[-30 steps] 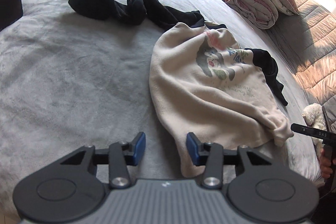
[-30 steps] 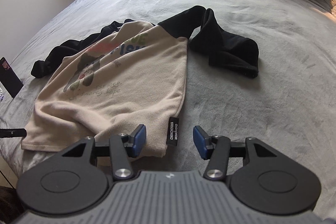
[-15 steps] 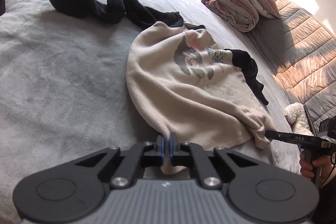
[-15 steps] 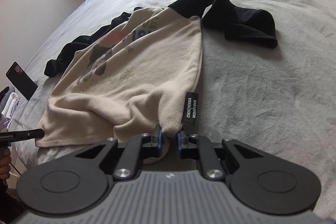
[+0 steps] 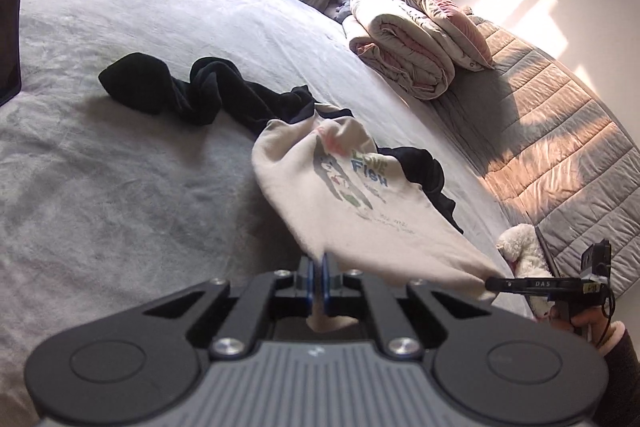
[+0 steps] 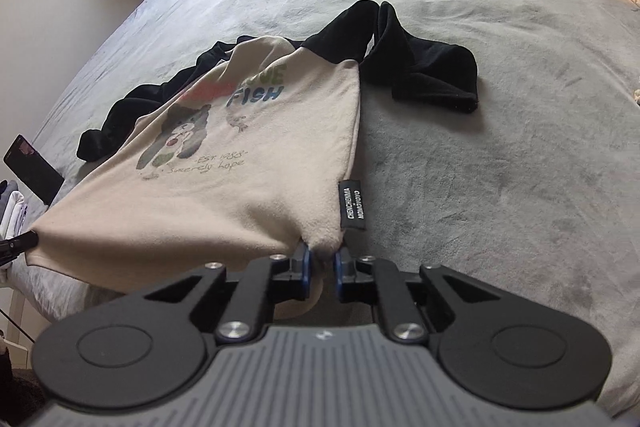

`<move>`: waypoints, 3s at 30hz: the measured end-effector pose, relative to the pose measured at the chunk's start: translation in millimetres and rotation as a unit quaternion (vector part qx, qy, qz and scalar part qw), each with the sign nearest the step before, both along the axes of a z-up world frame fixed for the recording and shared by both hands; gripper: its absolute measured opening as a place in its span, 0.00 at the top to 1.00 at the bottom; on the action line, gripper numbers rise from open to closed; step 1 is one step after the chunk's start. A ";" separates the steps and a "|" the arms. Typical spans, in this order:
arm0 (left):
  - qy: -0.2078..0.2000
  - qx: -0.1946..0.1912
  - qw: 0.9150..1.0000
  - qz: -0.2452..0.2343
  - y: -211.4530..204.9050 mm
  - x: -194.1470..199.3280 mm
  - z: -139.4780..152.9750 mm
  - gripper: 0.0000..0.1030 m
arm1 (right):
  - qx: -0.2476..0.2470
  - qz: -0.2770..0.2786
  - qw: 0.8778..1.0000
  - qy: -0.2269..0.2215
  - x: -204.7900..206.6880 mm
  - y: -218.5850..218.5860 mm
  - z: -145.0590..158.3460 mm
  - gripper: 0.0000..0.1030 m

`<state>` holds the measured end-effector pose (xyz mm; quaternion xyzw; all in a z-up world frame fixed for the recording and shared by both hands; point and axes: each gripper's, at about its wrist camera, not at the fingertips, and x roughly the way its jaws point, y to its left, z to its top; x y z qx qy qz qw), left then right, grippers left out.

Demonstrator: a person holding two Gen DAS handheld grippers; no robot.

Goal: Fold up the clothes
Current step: 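Grasp the hem by the tag with the right gripper while the left gripper grasps the hem, then release the hem with both grippers, leaving the sweatshirt flat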

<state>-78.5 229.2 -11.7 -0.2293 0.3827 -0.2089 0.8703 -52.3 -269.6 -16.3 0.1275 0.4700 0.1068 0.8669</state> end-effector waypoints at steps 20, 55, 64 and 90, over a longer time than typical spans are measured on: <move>0.060 0.071 0.996 -0.013 -4.5 16.5 -34.8 0.75 | -0.064 -0.015 0.997 0.029 6.8 5.9 -11.9 0.54; 0.070 0.125 0.987 -0.074 -34.8 18.6 -48.4 0.79 | -0.147 0.080 0.986 0.027 8.3 47.5 -47.7 0.80; 0.047 0.115 0.989 -0.082 -43.4 10.1 -17.9 0.94 | -0.158 0.089 0.983 0.041 -8.3 35.6 -14.1 0.90; 0.061 0.306 0.941 -0.131 -103.3 -1.3 -13.4 0.70 | -0.210 0.087 0.968 0.109 0.8 12.8 -27.4 0.62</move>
